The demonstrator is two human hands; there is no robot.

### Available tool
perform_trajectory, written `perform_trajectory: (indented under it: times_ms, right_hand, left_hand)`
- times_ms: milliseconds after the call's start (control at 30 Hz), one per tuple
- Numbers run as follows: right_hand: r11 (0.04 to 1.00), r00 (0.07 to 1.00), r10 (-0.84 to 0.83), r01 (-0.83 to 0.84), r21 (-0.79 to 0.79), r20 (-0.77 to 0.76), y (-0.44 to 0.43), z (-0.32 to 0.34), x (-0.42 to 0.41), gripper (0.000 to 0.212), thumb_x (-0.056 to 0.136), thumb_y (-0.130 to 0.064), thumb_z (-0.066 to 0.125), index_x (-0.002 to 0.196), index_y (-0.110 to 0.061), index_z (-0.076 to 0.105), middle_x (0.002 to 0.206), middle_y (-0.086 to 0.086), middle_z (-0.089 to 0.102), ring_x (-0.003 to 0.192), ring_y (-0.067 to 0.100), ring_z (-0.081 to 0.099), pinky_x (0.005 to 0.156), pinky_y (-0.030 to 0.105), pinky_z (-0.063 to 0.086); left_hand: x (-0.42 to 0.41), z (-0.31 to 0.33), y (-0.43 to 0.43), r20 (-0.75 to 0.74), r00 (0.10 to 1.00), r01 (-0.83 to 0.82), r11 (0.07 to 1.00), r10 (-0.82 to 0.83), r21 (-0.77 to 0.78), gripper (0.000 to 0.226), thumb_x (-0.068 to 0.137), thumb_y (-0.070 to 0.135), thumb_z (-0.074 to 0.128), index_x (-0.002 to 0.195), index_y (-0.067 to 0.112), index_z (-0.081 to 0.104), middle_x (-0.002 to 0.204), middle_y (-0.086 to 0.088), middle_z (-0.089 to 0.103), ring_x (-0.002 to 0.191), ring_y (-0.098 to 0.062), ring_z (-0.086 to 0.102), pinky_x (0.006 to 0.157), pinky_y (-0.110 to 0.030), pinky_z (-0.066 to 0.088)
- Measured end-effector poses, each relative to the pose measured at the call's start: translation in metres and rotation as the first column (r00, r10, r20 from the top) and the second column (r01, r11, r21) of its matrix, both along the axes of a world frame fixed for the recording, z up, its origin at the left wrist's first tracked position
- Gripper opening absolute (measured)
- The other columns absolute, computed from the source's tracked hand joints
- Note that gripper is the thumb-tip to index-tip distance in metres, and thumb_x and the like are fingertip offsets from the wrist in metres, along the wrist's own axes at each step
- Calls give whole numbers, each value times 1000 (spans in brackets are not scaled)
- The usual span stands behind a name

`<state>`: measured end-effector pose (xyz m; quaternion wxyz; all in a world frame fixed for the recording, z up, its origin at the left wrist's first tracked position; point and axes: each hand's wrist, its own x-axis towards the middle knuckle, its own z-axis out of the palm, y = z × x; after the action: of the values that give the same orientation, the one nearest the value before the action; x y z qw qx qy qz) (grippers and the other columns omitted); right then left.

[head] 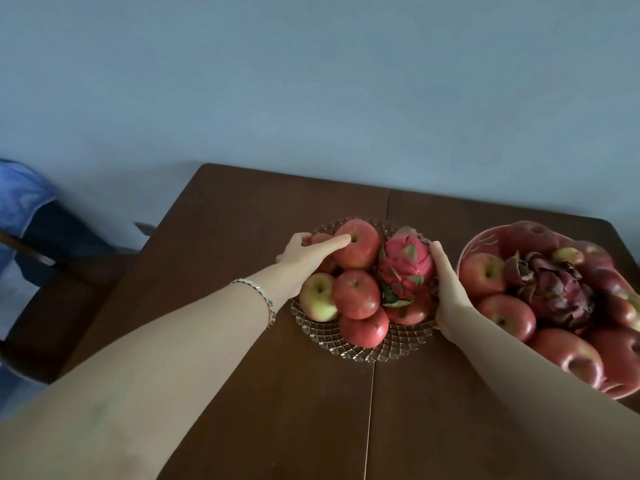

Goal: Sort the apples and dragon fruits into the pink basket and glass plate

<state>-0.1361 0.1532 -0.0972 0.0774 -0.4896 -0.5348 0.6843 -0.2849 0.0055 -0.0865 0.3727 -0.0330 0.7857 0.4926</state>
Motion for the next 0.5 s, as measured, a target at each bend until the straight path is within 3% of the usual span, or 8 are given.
perform_trajectory:
  times_ms: [167, 267, 333, 400, 500]
  right_hand:
    - [999, 998, 27, -25, 48, -57, -5, 1, 5, 60, 67, -78, 48, 94, -30, 69, 107, 5, 72, 97, 21, 68, 95, 41, 49]
    - [993, 1000, 30, -30, 116, 5, -14, 7, 7, 65, 85, -69, 30, 117, -21, 60, 125, 12, 61, 111, 27, 58, 98, 37, 41]
    - [989, 995, -24, 9, 149, 99, -17, 11, 7, 67, 93, -58, 21, 134, -10, 44, 137, 17, 49, 124, 33, 47, 100, 39, 36]
    - [982, 978, -33, -7, 187, 208, -20, 21, 8, 63, 96, -49, 22, 138, -4, 35, 140, 20, 44, 126, 37, 44, 102, 41, 34]
    - [908, 914, 115, -256, 331, 390, -29, 45, 21, 40, 94, -26, 38, 122, -1, 51, 119, 20, 59, 109, 37, 57, 94, 41, 46]
  left_hand:
    - [9, 1, 0, 23, 997, -76, 996, 75, 50, 108, 36, 65, 77, 132, 33, 41, 140, -5, 38, 124, -25, 45, 106, -46, 40]
    - [14, 6, -4, 5, 999, -49, 999, 49, 7, 110, 45, 66, 74, 140, 29, 34, 144, -6, 37, 126, -28, 44, 105, -49, 40]
    - [18, 10, -4, -33, 999, -15, 998, 14, -53, 99, 59, 64, 71, 142, 23, 35, 143, -8, 39, 127, -30, 44, 105, -47, 39]
    - [28, 25, -3, -111, 994, -13, 992, -2, -128, 86, 72, 62, 63, 140, 17, 37, 141, -11, 40, 128, -31, 43, 104, -44, 38]
    - [48, 55, -3, -265, 964, -38, 978, -18, -205, 63, 85, 49, 52, 135, 11, 46, 136, -16, 44, 124, -35, 46, 102, -43, 40]
